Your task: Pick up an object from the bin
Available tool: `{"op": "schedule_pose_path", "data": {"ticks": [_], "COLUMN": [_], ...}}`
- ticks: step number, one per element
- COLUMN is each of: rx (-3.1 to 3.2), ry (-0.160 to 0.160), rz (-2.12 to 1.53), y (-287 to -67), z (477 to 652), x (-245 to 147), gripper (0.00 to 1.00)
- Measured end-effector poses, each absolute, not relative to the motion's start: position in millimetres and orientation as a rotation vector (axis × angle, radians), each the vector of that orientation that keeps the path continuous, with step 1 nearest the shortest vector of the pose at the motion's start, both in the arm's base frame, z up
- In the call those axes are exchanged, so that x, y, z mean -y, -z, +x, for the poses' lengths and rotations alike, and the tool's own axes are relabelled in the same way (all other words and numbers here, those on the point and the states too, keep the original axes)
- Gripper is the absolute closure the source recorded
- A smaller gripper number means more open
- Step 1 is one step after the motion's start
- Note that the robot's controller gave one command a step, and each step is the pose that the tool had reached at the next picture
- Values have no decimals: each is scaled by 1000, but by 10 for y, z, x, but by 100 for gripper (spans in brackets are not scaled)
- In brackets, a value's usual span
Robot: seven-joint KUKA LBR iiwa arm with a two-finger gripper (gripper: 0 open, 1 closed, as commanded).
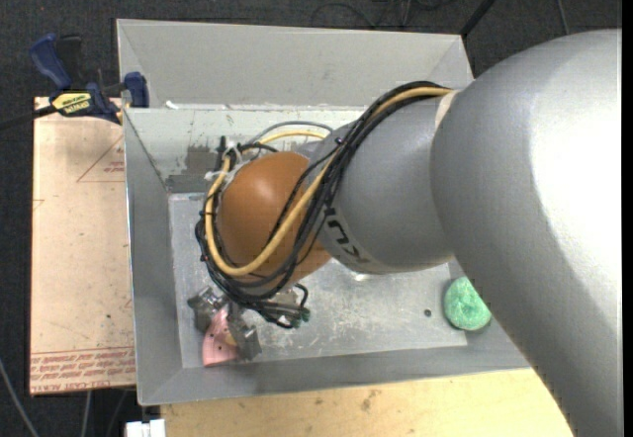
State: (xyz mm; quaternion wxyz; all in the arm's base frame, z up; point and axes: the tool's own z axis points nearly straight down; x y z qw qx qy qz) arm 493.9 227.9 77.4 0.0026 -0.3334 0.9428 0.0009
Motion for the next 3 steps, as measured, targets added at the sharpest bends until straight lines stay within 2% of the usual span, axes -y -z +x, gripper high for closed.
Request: {"op": "schedule_pose_path", "data": {"ticks": [1,2,3], "rx": [-2964,-2928,-2953], "ry": [-2,-2,-2], "rz": [-1056,-1094,-1094], "y": [-1306,-1377,-1637], "z": [4957,5054,5112], "x": [-2218,-1943,-1954], "gripper": [100,100,100]}}
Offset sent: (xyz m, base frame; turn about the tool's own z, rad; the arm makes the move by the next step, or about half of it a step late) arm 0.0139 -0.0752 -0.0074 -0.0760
